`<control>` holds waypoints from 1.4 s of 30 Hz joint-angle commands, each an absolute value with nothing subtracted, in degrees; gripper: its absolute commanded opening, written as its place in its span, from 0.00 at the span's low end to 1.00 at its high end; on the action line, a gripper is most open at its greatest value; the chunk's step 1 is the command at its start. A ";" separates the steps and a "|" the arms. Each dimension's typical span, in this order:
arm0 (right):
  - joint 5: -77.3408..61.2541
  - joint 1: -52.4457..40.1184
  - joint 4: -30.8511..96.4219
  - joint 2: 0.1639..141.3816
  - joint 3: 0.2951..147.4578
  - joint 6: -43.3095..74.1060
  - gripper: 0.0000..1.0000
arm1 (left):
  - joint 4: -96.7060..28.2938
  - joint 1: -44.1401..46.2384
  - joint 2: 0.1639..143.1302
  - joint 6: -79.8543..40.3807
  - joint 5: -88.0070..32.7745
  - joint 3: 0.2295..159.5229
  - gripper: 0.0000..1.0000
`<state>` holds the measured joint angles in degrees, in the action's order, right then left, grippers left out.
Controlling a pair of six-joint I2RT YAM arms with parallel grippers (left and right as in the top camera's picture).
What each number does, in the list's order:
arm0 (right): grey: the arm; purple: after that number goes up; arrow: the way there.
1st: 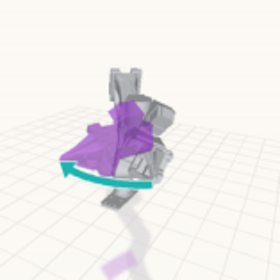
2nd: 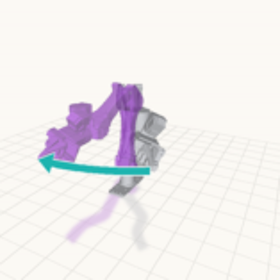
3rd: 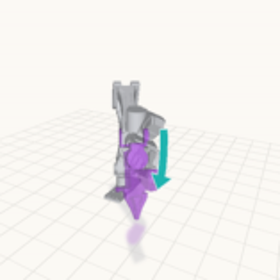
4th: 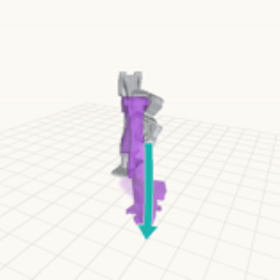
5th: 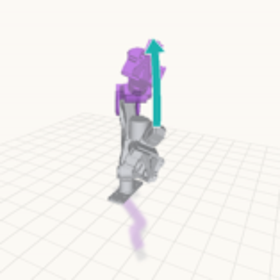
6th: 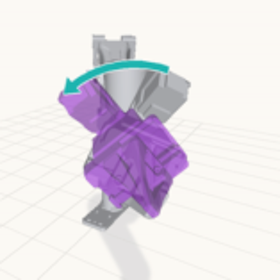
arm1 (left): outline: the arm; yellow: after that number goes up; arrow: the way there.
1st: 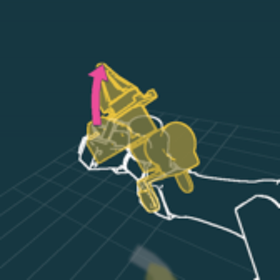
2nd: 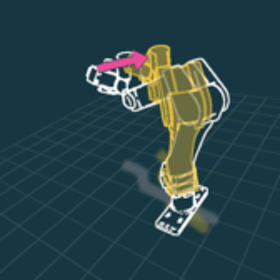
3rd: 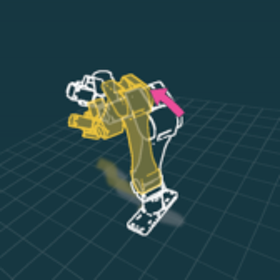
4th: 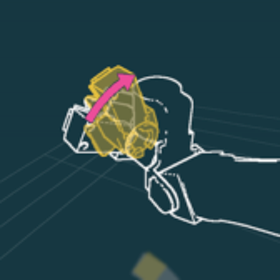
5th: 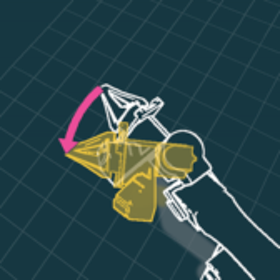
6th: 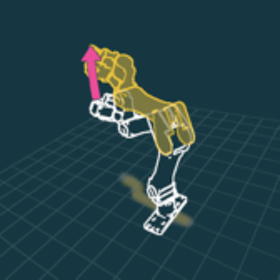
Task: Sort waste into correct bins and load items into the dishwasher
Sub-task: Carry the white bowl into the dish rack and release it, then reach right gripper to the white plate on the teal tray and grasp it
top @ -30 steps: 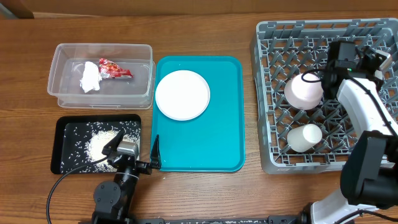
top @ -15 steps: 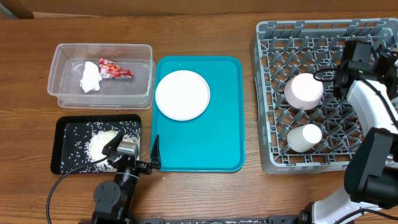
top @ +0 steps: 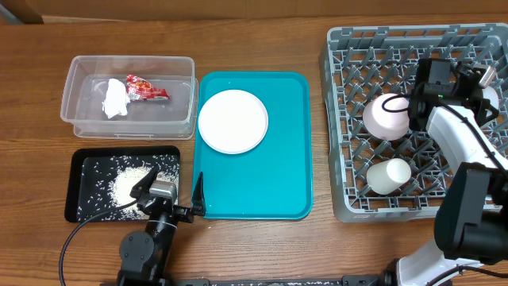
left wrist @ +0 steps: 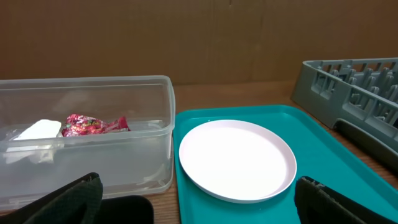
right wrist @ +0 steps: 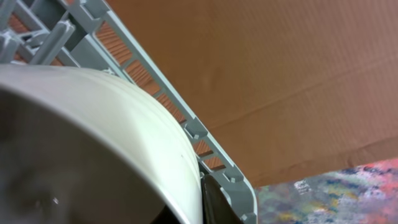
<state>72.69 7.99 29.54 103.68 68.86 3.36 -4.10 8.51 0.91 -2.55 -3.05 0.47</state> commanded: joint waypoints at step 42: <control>65.80 -4.43 29.89 94.00 67.44 2.96 0.37 | -4.19 8.19 0.54 -1.67 -3.66 0.27 1.00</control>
